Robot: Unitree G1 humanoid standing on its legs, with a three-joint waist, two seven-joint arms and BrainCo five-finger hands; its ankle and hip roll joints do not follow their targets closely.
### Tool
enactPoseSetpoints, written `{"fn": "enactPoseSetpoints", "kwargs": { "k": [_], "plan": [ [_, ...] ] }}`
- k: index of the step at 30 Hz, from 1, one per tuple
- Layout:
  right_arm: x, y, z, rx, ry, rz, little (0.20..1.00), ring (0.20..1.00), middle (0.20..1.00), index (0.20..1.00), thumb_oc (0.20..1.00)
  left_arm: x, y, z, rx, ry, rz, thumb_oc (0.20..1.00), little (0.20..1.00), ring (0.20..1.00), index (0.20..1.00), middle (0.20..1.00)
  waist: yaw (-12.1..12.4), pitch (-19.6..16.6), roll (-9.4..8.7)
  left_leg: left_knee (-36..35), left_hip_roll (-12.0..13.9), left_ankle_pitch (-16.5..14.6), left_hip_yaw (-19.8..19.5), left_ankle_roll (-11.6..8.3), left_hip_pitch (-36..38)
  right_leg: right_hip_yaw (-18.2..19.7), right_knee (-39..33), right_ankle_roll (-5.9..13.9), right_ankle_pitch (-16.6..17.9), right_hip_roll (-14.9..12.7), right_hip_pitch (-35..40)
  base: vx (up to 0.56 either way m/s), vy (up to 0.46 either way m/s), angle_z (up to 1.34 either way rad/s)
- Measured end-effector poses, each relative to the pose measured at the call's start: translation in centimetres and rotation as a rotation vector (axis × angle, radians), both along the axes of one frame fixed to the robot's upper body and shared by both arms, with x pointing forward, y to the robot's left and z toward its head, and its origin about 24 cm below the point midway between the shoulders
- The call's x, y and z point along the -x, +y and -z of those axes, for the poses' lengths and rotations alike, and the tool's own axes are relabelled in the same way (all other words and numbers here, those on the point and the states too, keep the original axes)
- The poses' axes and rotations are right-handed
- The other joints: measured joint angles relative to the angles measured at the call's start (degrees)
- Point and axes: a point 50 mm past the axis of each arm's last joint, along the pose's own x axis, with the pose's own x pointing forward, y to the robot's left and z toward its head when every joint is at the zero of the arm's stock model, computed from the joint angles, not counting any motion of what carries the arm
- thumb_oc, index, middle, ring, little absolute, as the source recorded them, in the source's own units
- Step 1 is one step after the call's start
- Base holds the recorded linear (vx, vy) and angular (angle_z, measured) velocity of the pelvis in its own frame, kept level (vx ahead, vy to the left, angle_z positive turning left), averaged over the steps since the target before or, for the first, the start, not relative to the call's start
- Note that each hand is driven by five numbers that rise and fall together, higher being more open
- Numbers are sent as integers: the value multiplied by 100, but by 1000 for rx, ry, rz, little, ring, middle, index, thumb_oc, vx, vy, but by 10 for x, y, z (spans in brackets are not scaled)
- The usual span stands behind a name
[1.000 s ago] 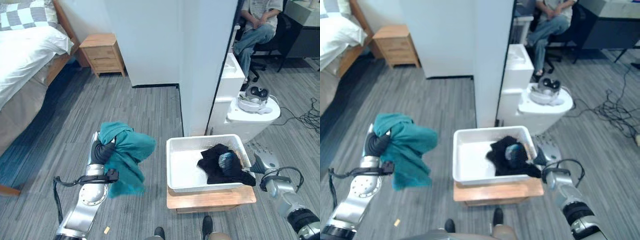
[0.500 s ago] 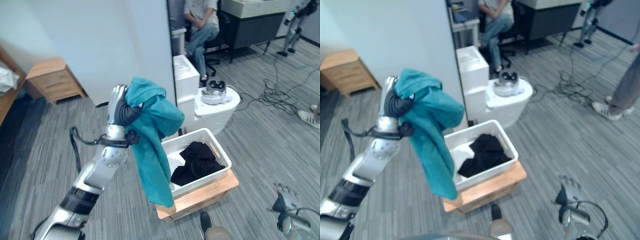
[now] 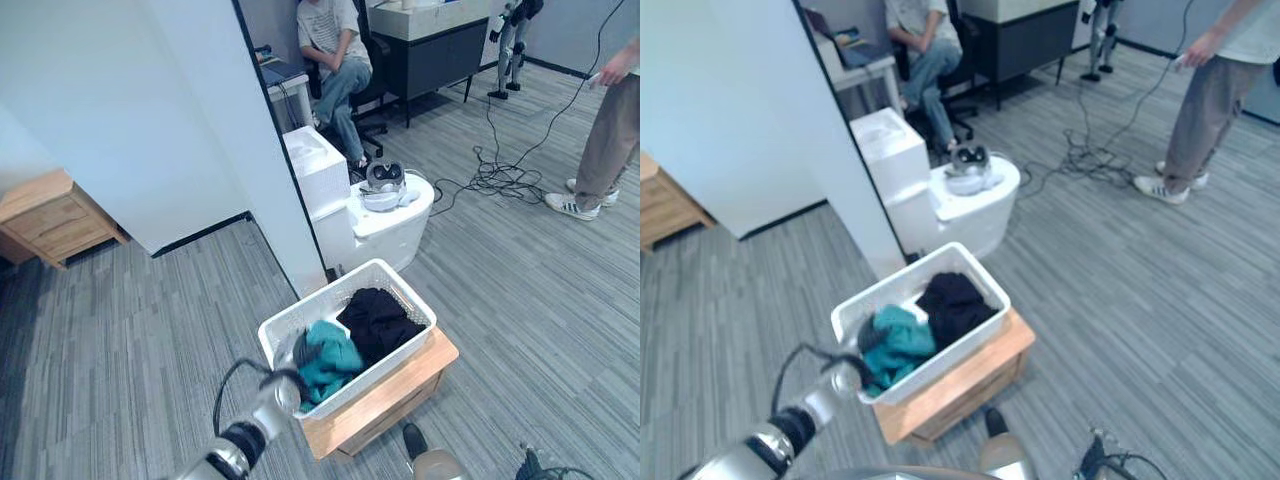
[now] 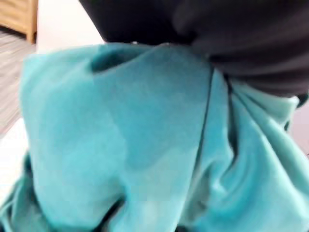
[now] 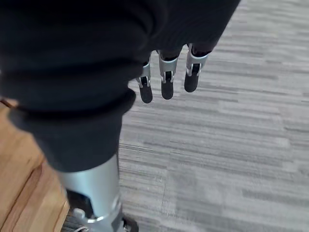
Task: Tidy up the quilt and then pick up the clothes from the bed and put them into the laundry hamper.
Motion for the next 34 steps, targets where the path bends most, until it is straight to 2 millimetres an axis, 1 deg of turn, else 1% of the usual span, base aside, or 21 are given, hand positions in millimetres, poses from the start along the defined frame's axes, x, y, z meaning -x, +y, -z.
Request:
{"fn": "enactPoseSetpoints", "kwargs": {
  "k": [3,6,8,9,11,13,15,17,18,20,21,22,23,25,26,27,28,29,31,32,34],
  "plan": [
    [-2,0,-1,-36,-36,81,1000,1000,1000,1000,1000,-2,3,-1,-10,3,-15,1000,1000,1000,1000,1000,4,-10,59,0,-16,1,-4,15,-57,-12,0,3,2,-22,-50,-6,-1,1],
    [-2,1,0,-52,-30,82,1000,1000,1000,1000,1000,-7,4,-7,2,-30,-19,1000,1000,1000,1000,1000,34,-40,120,0,-9,-10,-32,20,-80,-49,0,-1,-1,-23,-39,-10,-22,5],
    [-1,1,0,-59,-32,82,1000,1000,1000,1000,1000,-13,5,-13,37,-69,-56,1000,1000,1000,1000,1000,56,-50,136,0,-3,-8,-124,22,-119,-119,1,1,0,-28,-24,-30,-50,18],
    [1,1,0,-69,-37,106,1000,1000,1000,1000,1000,-18,8,-22,108,-113,-122,1000,1000,1000,1000,1000,135,-51,137,1,8,8,-167,10,-128,-180,2,8,6,-25,-5,-29,-46,15],
    [3,0,1,-79,-39,126,1000,1000,1000,1000,1000,-19,13,-28,179,-154,-187,1000,1000,1000,1000,1000,228,-48,132,2,24,41,-197,-24,-108,-215,2,-4,12,-16,29,-27,-38,14],
    [6,2,1,-116,-56,157,1000,1000,1000,1000,1000,-15,28,-32,295,-197,-350,1000,1000,1000,1000,1000,305,-20,90,2,46,41,-302,-25,-13,-320,0,-36,-28,-13,173,-33,-40,21],
    [6,5,1,-132,-66,156,1000,1000,1000,1000,1000,-7,44,-30,328,-203,-447,1000,1000,1000,1000,1000,494,4,27,2,52,22,-326,-8,-21,-353,0,-42,-36,-14,186,-16,-9,8],
    [6,6,2,-140,-72,152,1000,1000,1000,1000,1000,2,57,-25,313,-189,-492,1000,1000,1000,1000,1000,506,-7,31,1,54,20,-355,-3,-29,-358,0,-46,-38,-16,183,-16,7,11],
    [2,7,1,-145,-84,147,1000,1000,1000,1000,1000,13,69,-18,303,-163,-550,1000,1000,1000,1000,1000,574,14,-30,1,46,30,-440,1,-55,-410,1,-46,-37,-28,197,-19,7,16],
    [2,9,1,-151,-85,145,1000,1000,1000,1000,1000,36,83,0,288,-86,-657,1000,1000,1000,1000,1000,659,-3,-96,1,53,28,-449,-1,-39,-421,0,-51,-41,-25,223,-26,15,9],
    [-1,10,1,-157,-90,139,1000,1000,1000,1000,1000,60,93,15,293,-10,-768,1000,1000,1000,1000,1000,707,-1,-151,1,54,28,-467,0,-24,-444,0,-55,-45,-29,250,-24,23,4],
    [-2,11,1,-162,-90,134,1000,1000,1000,1000,1000,74,97,24,285,42,-817,1000,1000,1000,1000,1000,724,-3,-193,1,54,29,-469,0,-21,-447,0,-58,-46,-28,252,-20,19,5],
    [-3,12,1,-171,-84,126,1000,1000,1000,1000,1000,97,104,37,250,148,-871,1000,1000,1000,1000,1000,751,-18,-234,1,54,38,-474,6,-17,-455,0,-83,-63,-32,251,-16,29,3],
    [-3,12,1,-175,-81,124,1000,1000,1000,1000,1000,118,106,45,223,228,-906,1000,1000,1000,1000,1000,850,-23,-335,0,44,52,-503,0,-65,-488,0,-98,-72,-48,241,-23,60,11],
    [-8,15,1,-179,-63,103,1000,1000,1000,1000,1000,139,108,55,160,337,-866,1000,1000,1000,1000,1000,883,-27,-420,1,26,52,-569,-7,-68,-525,1,-98,-72,-66,249,-3,62,10],
    [-14,16,1,-179,-63,76,1000,1000,1000,1000,1000,155,107,60,129,419,-874,1000,1000,1000,1000,1000,853,-56,-466,1,21,51,-565,-6,-62,-515,0,-97,-72,-70,249,7,67,4],
    [-20,21,0,-190,-68,51,1000,1000,1000,1000,1000,177,104,67,107,540,-899,1000,1000,1000,1000,1000,822,-111,-548,1,18,59,-553,13,-58,-509,-1,-97,-72,-78,249,7,43,-2],
    [-21,23,1,-195,-61,36,1000,1000,1000,1000,1000,185,103,69,106,578,-904,1000,1000,1000,1000,1000,807,-128,-588,1,18,59,-552,14,-59,-508,0,-97,-72,-81,245,-1,42,2],
    [-26,36,3,-212,-23,-55,1000,1000,1000,1000,1000,202,95,73,95,658,-854,1000,1000,1000,1000,1000,974,-159,-677,1,6,64,-555,23,-71,-519,0,-97,-72,-92,242,-7,25,3],
    [-29,48,5,-236,-16,-96,1000,1000,1000,1000,1000,208,89,75,84,697,-813,1000,1000,1000,1000,1000,995,-173,-699,2,7,65,-561,25,-62,-522,0,-98,-72,-94,245,-5,15,4],
    [-35,60,6,-272,-19,-124,1000,1000,1000,1000,1000,211,82,77,87,726,-779,1000,1000,1000,1000,1000,1075,-177,-705,1,4,66,-583,27,-74,-542,1,-98,-72,-100,253,-17,13,6]
  ]
}}
